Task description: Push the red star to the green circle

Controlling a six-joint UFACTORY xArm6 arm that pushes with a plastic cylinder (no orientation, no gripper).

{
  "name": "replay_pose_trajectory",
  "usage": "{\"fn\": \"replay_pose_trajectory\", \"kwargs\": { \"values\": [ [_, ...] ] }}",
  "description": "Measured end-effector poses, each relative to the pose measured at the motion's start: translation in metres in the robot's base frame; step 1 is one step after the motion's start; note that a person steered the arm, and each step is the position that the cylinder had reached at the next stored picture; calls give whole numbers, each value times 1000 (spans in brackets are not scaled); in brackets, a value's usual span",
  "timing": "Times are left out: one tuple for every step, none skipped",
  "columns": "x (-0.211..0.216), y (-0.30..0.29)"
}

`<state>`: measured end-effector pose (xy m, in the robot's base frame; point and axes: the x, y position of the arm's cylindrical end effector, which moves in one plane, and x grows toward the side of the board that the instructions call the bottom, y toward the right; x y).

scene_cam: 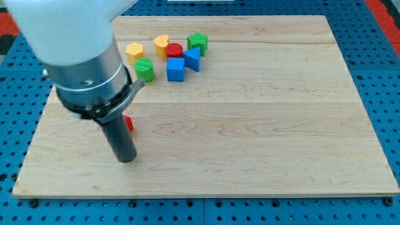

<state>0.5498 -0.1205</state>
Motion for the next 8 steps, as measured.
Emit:
{"fn": "replay_pose_trajectory", "kwargs": {
  "values": [
    [-41,-17],
    [-91,-41],
    [-129,-50],
    [-78,-14],
    [-92,-88],
    [-108,-125],
    [-125,-92],
    [-126,-73]
  ]
}}
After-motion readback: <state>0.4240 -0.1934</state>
